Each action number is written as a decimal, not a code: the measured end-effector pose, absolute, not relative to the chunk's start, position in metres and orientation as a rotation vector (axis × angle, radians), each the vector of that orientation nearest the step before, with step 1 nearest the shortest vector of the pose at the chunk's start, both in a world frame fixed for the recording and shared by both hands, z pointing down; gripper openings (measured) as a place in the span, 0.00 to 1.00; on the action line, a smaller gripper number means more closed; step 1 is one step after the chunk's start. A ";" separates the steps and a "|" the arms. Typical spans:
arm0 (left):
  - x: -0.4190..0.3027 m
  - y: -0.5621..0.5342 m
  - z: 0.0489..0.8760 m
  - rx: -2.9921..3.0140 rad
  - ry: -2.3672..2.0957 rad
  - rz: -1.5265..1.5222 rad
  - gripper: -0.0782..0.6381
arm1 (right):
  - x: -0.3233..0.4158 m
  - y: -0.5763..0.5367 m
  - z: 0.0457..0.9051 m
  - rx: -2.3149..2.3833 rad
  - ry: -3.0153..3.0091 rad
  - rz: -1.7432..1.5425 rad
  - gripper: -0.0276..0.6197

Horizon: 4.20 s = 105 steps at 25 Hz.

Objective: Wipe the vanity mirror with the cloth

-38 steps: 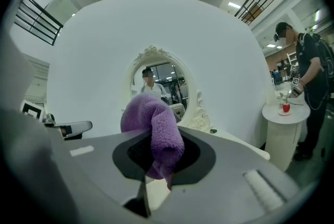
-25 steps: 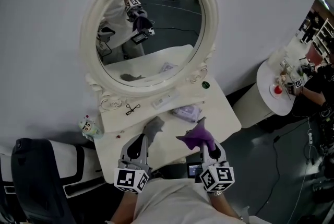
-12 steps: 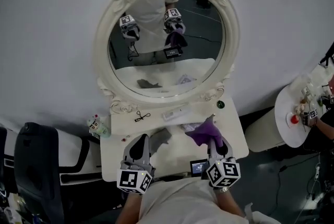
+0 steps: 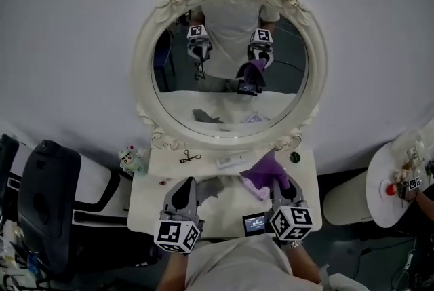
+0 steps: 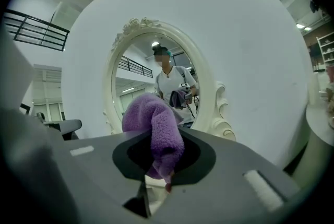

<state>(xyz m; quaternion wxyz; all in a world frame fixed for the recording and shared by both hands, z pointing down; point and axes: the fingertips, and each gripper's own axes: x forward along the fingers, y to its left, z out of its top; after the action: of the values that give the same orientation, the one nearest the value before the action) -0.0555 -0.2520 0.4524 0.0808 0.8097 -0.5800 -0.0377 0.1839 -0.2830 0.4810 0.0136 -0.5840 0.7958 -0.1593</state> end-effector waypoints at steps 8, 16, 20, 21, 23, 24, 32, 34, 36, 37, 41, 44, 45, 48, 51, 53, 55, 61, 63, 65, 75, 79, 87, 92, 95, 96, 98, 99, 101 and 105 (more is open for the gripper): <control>-0.071 -0.285 0.389 2.543 -1.730 -0.140 0.11 | 0.132 -0.328 0.394 -1.702 2.532 -0.265 0.13; -0.096 -0.341 0.312 2.626 -1.629 -0.082 0.11 | 0.093 -0.390 0.274 -1.583 2.544 -0.141 0.13; -0.088 -0.347 0.279 2.703 -1.564 -0.070 0.11 | 0.068 -0.412 0.228 -1.495 2.558 -0.160 0.13; -0.086 -0.348 0.271 2.717 -1.563 -0.085 0.11 | 0.062 -0.416 0.216 -1.504 2.556 -0.127 0.13; -0.083 -0.347 0.257 2.745 -1.570 -0.098 0.11 | 0.052 -0.423 0.192 -1.545 2.546 -0.028 0.13; -0.083 -0.346 0.250 2.755 -1.582 -0.103 0.11 | 0.046 -0.427 0.181 -1.566 2.544 0.017 0.13; -0.097 -0.338 0.217 2.780 -1.679 -0.135 0.11 | 0.011 -0.456 0.146 -1.605 2.552 0.073 0.13; -0.103 -0.337 0.213 2.774 -1.686 -0.159 0.11 | 0.007 -0.463 0.142 -1.613 2.550 0.081 0.13; -0.103 -0.336 0.211 2.785 -1.658 -0.173 0.11 | 0.005 -0.472 0.139 -1.621 2.549 0.088 0.13; -0.101 -0.335 0.212 2.798 -1.631 -0.166 0.11 | 0.004 -0.474 0.137 -1.616 2.552 0.085 0.13; -0.086 -0.335 0.223 2.828 -1.560 -0.118 0.11 | 0.009 -0.477 0.136 -1.591 2.564 0.065 0.13; -0.072 -0.335 0.229 2.848 -1.514 -0.093 0.11 | 0.028 -0.477 0.135 -1.635 2.526 0.080 0.13; -0.067 -0.334 0.230 2.856 -1.498 -0.084 0.11 | 0.037 -0.477 0.135 -1.656 2.511 0.085 0.13; -0.057 -0.334 0.232 2.873 -1.463 -0.078 0.11 | 0.068 -0.478 0.138 -1.708 2.460 0.075 0.14; -0.047 -0.336 0.233 2.881 -1.433 -0.087 0.11 | 0.102 -0.479 0.144 -1.785 2.403 0.067 0.14; -0.041 -0.338 0.234 2.882 -1.420 -0.091 0.11 | 0.124 -0.481 0.149 -1.835 2.369 0.050 0.14; -0.036 -0.339 0.236 2.877 -1.413 -0.099 0.11 | 0.142 -0.482 0.154 -1.875 2.352 0.033 0.14; -0.031 -0.337 0.238 2.868 -1.380 -0.123 0.11 | 0.163 -0.482 0.165 -1.964 2.320 0.041 0.14; -0.037 -0.335 0.238 2.858 -1.401 -0.121 0.11 | 0.162 -0.478 0.167 -1.969 2.299 0.029 0.14; -0.046 -0.334 0.239 2.841 -1.431 -0.121 0.11 | 0.149 -0.471 0.168 -1.933 2.320 0.038 0.14; -0.109 -0.312 0.240 2.722 -1.692 -0.118 0.11 | -0.009 -0.463 0.192 -1.601 2.649 0.076 0.14; -0.144 -0.304 0.246 2.633 -1.809 -0.104 0.11 | -0.047 -0.467 0.197 -1.530 2.685 0.034 0.14; -0.161 -0.298 0.251 2.595 -1.859 -0.081 0.11 | -0.068 -0.475 0.201 -1.518 2.693 -0.009 0.14; -0.134 -0.312 0.255 2.649 -1.768 -0.069 0.11 | -0.035 -0.478 0.205 -1.578 2.664 -0.016 0.14; -0.110 -0.322 0.257 2.700 -1.690 -0.057 0.11 | -0.001 -0.481 0.206 -1.645 2.623 -0.009 0.14; -0.102 -0.324 0.257 2.716 -1.664 -0.056 0.11 | 0.011 -0.482 0.206 -1.670 2.606 -0.004 0.14; -0.085 -0.328 0.258 2.749 -1.613 -0.054 0.11 | 0.037 -0.481 0.206 -1.717 2.569 -0.003 0.14; -0.077 -0.329 0.259 2.763 -1.587 -0.051 0.11 | 0.050 -0.481 0.206 -1.740 2.550 -0.005 0.15; -0.062 -0.332 0.260 2.788 -1.542 -0.046 0.11 | 0.074 -0.482 0.207 -1.787 2.516 -0.008 0.15; -0.038 -0.337 0.263 2.817 -1.469 -0.045 0.11 | 0.118 -0.485 0.211 -1.881 2.453 -0.012 0.15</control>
<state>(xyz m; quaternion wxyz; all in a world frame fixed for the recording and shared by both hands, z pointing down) -0.0378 -0.3373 0.2625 -0.0179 0.8864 -0.4624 -0.0143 0.1183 -0.4850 0.2106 0.0251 -0.6083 0.7933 -0.0038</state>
